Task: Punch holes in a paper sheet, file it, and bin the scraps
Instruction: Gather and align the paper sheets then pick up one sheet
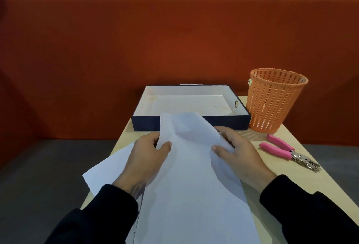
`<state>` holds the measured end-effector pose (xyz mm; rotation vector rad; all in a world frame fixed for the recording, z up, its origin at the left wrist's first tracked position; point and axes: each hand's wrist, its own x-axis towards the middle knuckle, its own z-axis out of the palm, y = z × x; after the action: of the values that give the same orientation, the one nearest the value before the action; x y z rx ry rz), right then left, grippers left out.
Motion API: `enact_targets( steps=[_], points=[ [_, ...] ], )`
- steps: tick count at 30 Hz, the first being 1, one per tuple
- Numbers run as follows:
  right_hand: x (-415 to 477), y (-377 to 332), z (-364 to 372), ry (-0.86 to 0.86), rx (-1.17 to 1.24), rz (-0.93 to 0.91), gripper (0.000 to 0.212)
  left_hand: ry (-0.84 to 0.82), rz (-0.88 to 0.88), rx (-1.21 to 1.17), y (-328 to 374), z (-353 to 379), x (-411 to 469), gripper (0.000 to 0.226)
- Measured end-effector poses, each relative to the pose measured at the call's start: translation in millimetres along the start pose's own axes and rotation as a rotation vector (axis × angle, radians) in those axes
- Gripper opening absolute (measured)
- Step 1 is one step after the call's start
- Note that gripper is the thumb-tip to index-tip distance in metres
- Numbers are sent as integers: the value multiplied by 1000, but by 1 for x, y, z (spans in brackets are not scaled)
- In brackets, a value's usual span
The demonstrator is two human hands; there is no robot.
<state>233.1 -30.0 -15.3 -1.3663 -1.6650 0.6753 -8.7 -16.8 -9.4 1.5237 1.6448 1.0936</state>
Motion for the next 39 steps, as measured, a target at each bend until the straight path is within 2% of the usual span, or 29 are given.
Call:
enact_targets(
  steps=[5,8,10,13,16,23,25,27,29,31,34,39],
  points=[
    [-7,-13,-5,66,194,-150,37,31,-39,-132,2,0,4,6],
    [-6,-12,-9,158,215,-193,32,70,-46,-225,3,-4,5,25],
    [0,-5,-9,154,40,-158,30,73,-57,-246,2,-4,5,25],
    [6,5,-8,-38,-384,26,34,60,-62,-183,2,0,3,19],
    [4,3,-3,-95,-563,110,32,64,-87,-146,4,3,3,26],
    [-3,-9,10,-125,-542,39,30,69,-71,-133,4,3,5,25],
    [-1,-7,7,-116,-566,27,40,64,-87,-157,4,3,5,24],
    [8,-2,-1,-105,-598,98,60,56,-108,-195,5,4,5,22],
    [18,4,-6,-112,-651,153,70,42,-127,-237,4,6,5,22],
    [23,6,-6,-126,-624,147,64,38,-128,-243,4,7,6,21],
    [20,4,0,-120,-552,88,43,48,-115,-202,3,7,7,20],
    [16,5,1,-50,-492,15,38,85,-78,-95,1,8,7,20]
  ],
)
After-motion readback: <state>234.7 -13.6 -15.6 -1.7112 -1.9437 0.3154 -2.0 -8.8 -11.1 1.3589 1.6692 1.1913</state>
